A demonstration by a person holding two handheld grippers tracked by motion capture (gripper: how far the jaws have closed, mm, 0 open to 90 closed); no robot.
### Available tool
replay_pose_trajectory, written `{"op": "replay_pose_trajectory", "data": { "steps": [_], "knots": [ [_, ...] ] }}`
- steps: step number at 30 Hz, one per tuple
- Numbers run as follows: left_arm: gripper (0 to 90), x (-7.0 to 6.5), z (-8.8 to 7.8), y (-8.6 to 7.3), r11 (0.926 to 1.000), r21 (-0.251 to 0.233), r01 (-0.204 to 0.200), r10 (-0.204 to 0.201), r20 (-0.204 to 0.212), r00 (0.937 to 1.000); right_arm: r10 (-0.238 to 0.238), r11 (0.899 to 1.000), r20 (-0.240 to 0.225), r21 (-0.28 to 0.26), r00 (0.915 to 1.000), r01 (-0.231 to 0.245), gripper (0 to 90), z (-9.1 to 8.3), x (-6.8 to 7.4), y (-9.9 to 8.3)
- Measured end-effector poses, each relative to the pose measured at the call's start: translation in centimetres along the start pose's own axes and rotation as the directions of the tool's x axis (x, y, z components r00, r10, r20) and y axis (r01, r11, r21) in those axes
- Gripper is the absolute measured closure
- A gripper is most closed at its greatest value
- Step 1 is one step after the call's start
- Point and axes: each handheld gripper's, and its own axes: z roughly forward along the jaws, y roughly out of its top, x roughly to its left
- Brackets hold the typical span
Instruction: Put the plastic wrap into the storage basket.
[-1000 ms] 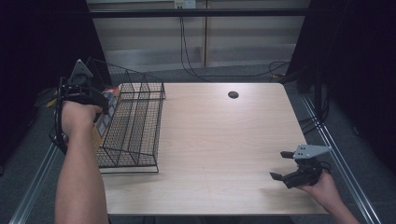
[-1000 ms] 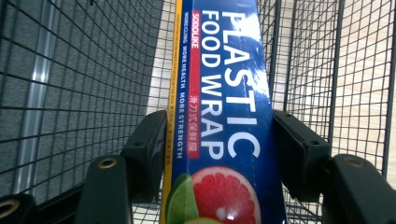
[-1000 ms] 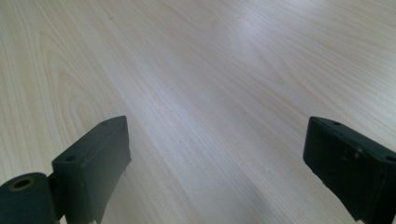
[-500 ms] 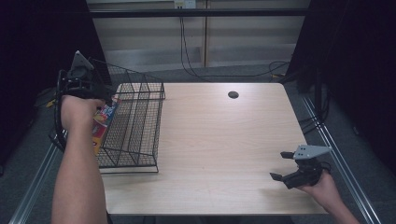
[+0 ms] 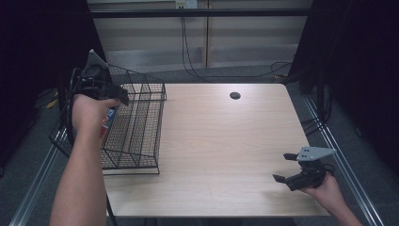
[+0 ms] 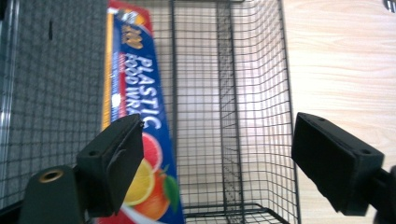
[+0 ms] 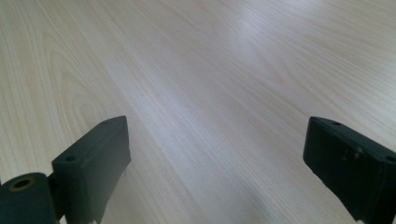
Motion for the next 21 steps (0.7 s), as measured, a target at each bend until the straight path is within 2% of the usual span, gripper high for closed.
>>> {"op": "replay_pose_trajectory", "data": {
  "steps": [6, 8, 11, 13, 19, 21],
  "knots": [
    [13.4, -1.5, 0.2, -0.1, 0.9991, -0.005, -0.042, 0.042, 0.044, 0.9981, -0.002, 1.0, -0.001, 0.008, 1.0, 0.002, 7.5, 0.0, 0.1, 0.0],
    [12.7, -1.8, 0.3, -0.1, 0.9983, -0.002, -0.058, 0.058, 0.042, 0.9974, -0.003, 1.0, -0.008, 0.004, 1.0, 0.003, 7.5, 0.0, 0.1, 0.0],
    [11.8, -2.3, 0.3, -0.1, 0.997, -0.011, -0.076, 0.077, 0.061, 0.9952, -0.002, 1.0, -0.004, 0.002, 1.0, 0.002, 7.5, -0.1, 0.1, 0.0],
    [11.5, -2.6, 0.4, -0.1, 0.9966, -0.019, -0.081, 0.082, 0.088, 0.9927, -0.003, 1.0, -0.003, 0.004, 1.0, 0.003, 7.5, -0.1, 0.0, 0.0],
    [10.1, -4.1, 1.1, -0.4, 0.9909, -0.021, -0.133, 0.134, 0.102, 0.9857, -0.004, 1.0, -0.004, 0.002, 1.0, 0.004, 7.5, 0.0, 0.1, 0.0],
    [9.9, -4.6, 1.4, -0.5, 0.9897, -0.022, -0.142, 0.143, 0.124, 0.9818, -0.005, 1.0, 0.001, 0.001, 1.0, 0.005, 7.5, 0.0, 0.1, 0.0]
  ]
}}
